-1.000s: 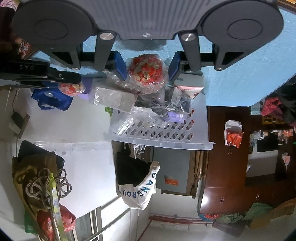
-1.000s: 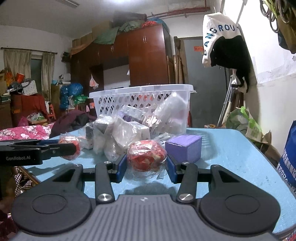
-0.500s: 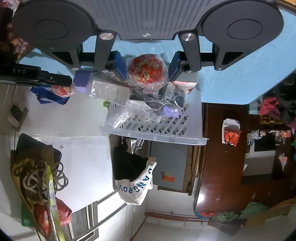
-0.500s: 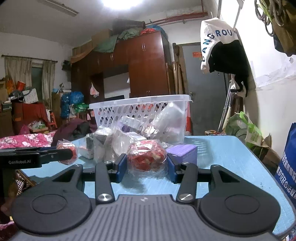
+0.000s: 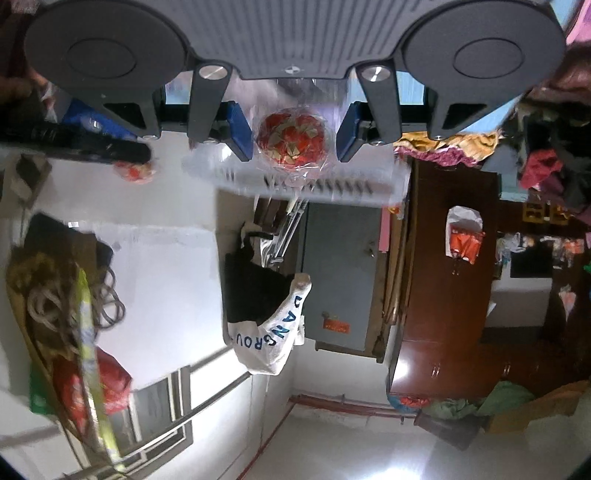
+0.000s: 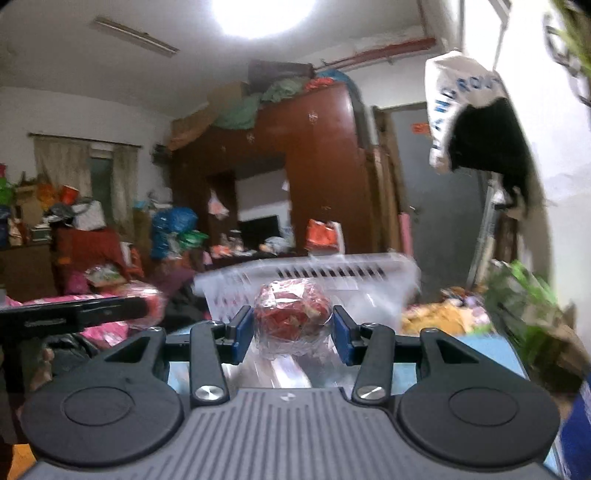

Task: Organize objects
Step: 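Carry both red-wrapped balls over the basket and open both grippers, then grasp a clear bag with a dark item with the left gripper while the right grasps a crumpled clear bag, then carry both clear bags over the basket and open both grippers, then grasp a bagged black-labeled packet with the left gripper while the right grasps a purple box, then carry the packet and purple box over the basket and open both grippers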

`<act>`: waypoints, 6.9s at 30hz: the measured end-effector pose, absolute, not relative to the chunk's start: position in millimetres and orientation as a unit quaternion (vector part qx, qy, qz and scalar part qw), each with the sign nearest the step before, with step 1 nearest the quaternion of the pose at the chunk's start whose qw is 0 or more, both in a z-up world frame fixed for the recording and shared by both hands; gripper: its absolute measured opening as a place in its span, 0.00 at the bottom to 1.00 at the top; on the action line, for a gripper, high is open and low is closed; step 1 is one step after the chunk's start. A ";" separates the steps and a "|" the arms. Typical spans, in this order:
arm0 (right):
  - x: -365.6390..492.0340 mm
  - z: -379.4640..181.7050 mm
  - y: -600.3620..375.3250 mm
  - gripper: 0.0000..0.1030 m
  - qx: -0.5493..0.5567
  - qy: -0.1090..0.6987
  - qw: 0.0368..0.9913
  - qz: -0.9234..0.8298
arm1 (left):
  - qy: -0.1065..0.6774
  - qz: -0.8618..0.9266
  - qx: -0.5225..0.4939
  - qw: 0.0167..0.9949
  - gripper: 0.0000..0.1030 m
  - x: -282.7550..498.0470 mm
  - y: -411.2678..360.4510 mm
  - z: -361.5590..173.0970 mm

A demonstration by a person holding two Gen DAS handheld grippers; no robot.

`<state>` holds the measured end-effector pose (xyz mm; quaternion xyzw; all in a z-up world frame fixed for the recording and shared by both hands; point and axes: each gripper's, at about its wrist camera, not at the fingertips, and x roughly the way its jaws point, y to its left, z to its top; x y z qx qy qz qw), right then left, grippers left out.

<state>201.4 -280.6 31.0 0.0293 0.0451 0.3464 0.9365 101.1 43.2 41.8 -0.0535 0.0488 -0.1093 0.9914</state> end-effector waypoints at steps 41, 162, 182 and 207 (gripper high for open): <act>203.9 -25.4 -234.4 0.62 -0.087 0.173 0.916 0.353 | 0.188 -0.061 -0.049 0.979 0.84 146.1 43.4 -18.8; 249.3 -33.1 -304.5 0.64 0.071 0.258 0.939 0.215 | 0.222 -0.037 -0.042 0.973 0.46 186.9 -4.5 -14.3; 228.0 -29.6 -308.2 0.62 0.068 0.175 0.945 0.268 | 0.109 -0.108 -0.041 0.987 0.40 145.3 3.8 -18.9; 212.7 13.2 -315.9 0.62 0.073 0.096 0.956 0.268 | 0.042 -0.107 -0.053 0.992 0.40 111.5 16.4 22.7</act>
